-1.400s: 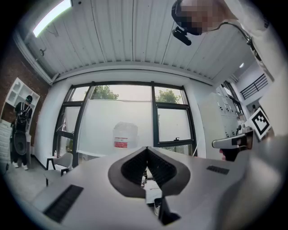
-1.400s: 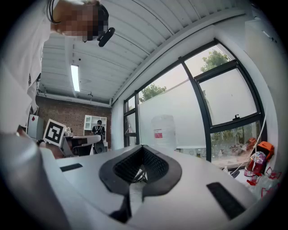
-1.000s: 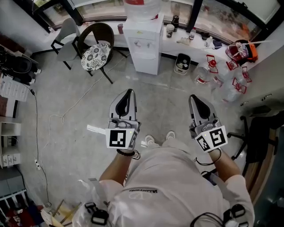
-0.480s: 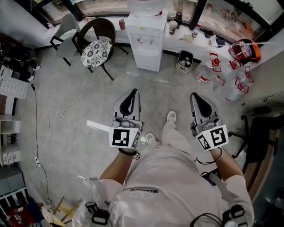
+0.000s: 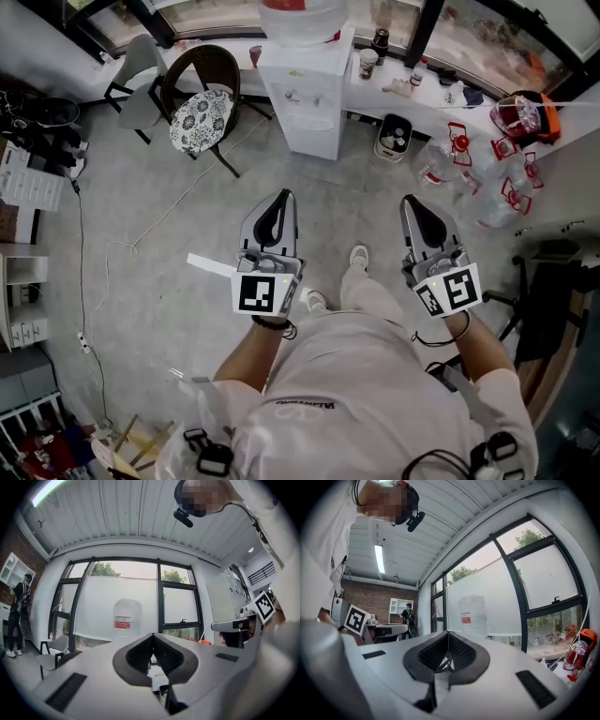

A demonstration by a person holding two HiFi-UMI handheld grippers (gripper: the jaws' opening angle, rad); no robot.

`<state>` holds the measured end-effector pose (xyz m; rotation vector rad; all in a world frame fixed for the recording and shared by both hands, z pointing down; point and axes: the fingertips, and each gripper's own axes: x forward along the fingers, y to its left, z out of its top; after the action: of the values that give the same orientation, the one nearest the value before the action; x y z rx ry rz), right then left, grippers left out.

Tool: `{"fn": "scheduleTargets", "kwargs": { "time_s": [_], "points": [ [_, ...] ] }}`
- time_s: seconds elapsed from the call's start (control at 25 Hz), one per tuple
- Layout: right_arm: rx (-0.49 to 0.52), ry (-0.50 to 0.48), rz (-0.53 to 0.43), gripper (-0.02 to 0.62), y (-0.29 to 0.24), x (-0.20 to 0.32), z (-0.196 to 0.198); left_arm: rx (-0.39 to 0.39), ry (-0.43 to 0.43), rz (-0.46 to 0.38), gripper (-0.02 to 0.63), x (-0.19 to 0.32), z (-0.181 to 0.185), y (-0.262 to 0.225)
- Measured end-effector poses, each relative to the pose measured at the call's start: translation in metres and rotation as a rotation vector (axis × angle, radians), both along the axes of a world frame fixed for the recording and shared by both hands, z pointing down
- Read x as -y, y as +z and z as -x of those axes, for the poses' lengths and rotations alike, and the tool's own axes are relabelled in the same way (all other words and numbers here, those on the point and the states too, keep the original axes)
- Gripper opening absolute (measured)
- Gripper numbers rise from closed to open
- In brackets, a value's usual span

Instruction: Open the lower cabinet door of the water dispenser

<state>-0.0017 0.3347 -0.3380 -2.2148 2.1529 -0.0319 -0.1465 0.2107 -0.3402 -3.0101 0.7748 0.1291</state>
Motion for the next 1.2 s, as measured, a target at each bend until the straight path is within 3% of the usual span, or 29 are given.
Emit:
{"fn": "scheduleTargets", "kwargs": {
  "time_s": [0.36, 0.72, 0.92, 1.2],
  "points": [
    [0.023, -0.075, 0.015, 0.017, 0.012, 0.052, -0.085, 0.018, -0.068, 0.009, 0.005, 0.042, -0.077, 0.004],
    [0.046, -0.113, 0.028, 0.017, 0.06, 0.107, -0.133, 0.018, -0.093, 0.035, 0.005, 0.078, -0.136, 0.041],
    [0.063, -0.098, 0.043, 0.017, 0.139, 0.149, -0.15, 0.039, -0.078, 0.034, 0.005, 0.114, -0.161, 0.121],
    [0.075, -0.064, -0.024, 0.017, 0.299, 0.217, -0.171, 0.01, -0.029, -0.016, 0.005, 0.171, -0.205, 0.291]
  ]
}}
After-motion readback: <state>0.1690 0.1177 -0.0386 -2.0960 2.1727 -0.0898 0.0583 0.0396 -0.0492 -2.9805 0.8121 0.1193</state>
